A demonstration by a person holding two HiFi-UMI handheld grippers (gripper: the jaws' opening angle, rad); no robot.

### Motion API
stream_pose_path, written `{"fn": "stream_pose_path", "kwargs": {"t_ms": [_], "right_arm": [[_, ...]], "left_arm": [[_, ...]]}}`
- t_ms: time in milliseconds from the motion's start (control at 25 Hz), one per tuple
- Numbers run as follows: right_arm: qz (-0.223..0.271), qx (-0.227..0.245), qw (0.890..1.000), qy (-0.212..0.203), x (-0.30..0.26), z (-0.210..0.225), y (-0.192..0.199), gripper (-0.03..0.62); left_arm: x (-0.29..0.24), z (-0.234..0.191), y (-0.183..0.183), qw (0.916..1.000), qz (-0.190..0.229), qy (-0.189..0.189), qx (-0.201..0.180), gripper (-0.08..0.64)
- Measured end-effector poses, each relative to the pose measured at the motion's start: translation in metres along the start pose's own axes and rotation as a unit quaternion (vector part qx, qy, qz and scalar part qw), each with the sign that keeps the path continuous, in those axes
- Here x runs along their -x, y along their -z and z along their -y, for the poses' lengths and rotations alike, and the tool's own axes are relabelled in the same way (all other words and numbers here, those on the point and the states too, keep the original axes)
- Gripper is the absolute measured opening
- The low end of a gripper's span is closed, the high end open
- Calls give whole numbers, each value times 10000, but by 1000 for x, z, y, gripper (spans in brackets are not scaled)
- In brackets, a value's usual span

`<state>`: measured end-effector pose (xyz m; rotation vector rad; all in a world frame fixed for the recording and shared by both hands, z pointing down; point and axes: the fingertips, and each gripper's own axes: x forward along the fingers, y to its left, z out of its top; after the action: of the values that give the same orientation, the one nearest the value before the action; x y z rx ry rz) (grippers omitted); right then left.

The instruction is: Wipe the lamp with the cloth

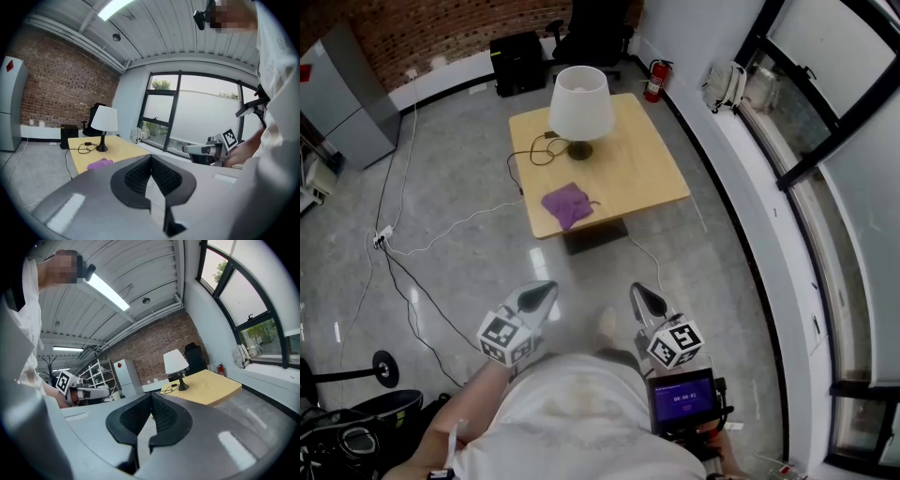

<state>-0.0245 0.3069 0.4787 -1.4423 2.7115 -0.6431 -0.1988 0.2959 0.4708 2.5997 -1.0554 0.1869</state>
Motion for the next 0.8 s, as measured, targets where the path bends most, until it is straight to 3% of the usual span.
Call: {"fn": "stream_pose_path", "kwargs": {"t_ms": [800], "right_arm": [[-124, 22, 9981, -606, -61, 103, -46, 11]], "left_arm": [[-106, -26, -35, 9975, -86, -699, 10, 2]]}}
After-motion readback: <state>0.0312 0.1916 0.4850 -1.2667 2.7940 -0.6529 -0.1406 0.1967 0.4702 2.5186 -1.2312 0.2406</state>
